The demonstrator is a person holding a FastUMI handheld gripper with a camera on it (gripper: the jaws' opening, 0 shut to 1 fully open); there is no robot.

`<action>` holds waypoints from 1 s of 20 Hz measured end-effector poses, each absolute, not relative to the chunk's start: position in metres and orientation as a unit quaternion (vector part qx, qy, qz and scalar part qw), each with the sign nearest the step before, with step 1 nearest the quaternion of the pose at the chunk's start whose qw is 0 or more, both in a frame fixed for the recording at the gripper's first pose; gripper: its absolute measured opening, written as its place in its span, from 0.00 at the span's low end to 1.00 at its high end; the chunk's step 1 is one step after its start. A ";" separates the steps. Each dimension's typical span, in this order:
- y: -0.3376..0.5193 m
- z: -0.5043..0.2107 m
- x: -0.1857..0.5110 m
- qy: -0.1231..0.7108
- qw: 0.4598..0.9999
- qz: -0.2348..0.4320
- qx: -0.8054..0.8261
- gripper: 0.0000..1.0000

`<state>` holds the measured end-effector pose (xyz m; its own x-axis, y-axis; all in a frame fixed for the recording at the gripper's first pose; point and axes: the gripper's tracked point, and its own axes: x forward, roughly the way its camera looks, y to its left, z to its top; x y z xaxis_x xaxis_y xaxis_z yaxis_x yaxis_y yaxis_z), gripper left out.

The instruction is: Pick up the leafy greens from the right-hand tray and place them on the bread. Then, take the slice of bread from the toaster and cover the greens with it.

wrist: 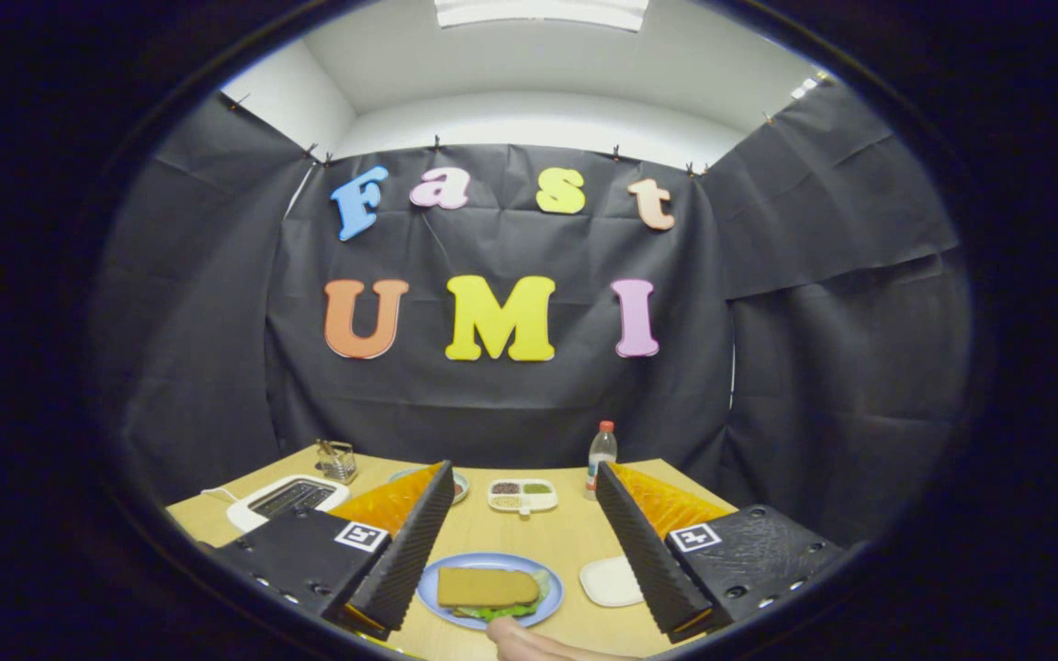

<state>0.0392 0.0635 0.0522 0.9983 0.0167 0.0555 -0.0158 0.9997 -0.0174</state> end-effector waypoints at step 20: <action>0.060 0.038 0.018 0.006 1.000 0.028 0.005 0.95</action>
<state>0.0177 0.0600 0.0380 0.9984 0.0552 -0.0114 -0.0551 0.9984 0.0097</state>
